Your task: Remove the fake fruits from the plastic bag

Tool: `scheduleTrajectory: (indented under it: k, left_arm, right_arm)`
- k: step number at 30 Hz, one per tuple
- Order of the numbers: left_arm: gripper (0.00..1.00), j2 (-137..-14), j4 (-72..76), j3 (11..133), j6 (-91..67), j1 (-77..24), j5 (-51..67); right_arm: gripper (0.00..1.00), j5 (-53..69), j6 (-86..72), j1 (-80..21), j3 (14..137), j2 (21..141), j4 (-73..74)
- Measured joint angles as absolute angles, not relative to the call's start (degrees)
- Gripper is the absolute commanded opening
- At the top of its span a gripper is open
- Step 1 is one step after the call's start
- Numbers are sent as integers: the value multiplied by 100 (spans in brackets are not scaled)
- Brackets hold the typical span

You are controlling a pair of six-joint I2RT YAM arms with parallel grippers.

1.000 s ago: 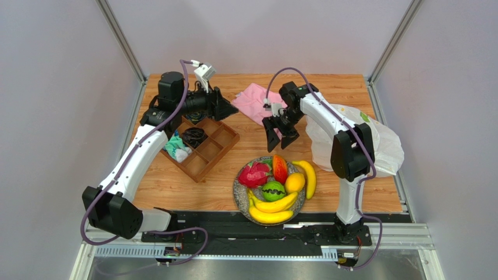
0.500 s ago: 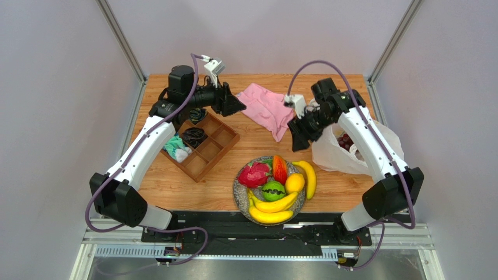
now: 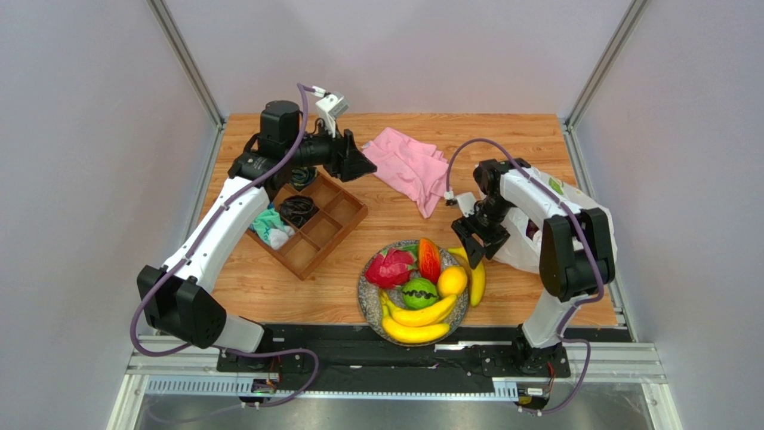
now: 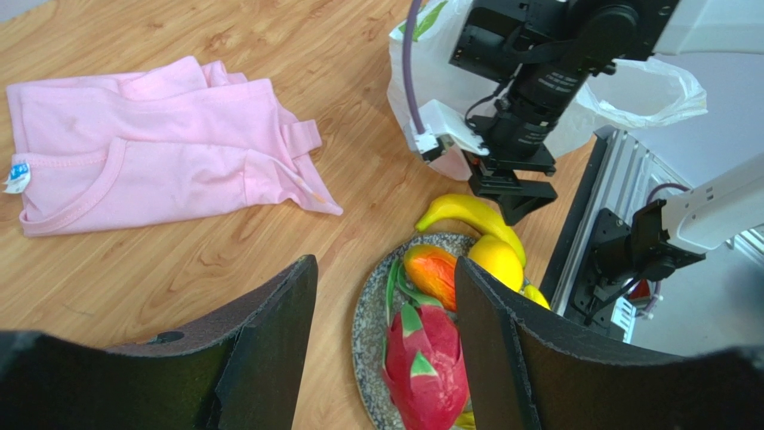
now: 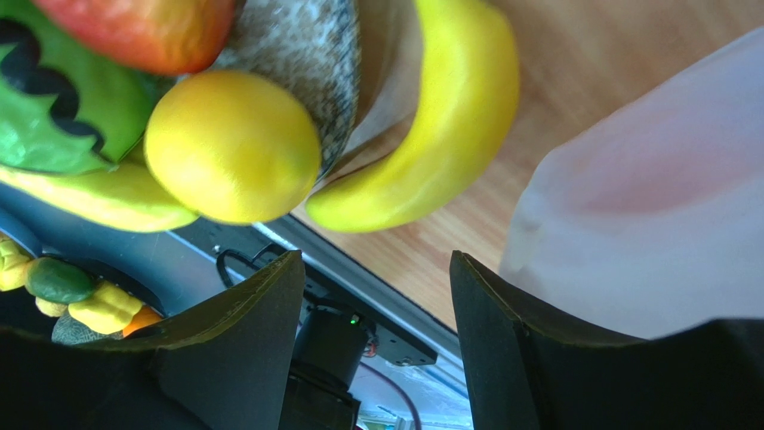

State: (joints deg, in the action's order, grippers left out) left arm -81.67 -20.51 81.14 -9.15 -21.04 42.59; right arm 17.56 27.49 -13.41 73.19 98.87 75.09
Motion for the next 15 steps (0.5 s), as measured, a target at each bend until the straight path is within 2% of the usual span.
scheduleTrajectory:
  k: [6,8,9,15]
  left_arm:
    - [66,-8213,-2235,8117,-751,-2104,4185]
    - [66,-8248,-2265,8117,-718,-2104,4163]
    - [66,-8267,-2285,8117,-707,-2104,4150]
    - [66,-8379,-2386,8119,-646,-2110,4115]
  right_arm:
    - [60,1516,2705,-1334,7485,10630,7122]
    - [47,1428,2679,-1330,7522,10840,7019]
    - [36,1367,2668,-1332,7535,10925,6960]
    - [23,1299,2613,-1282,7793,11113,6932]
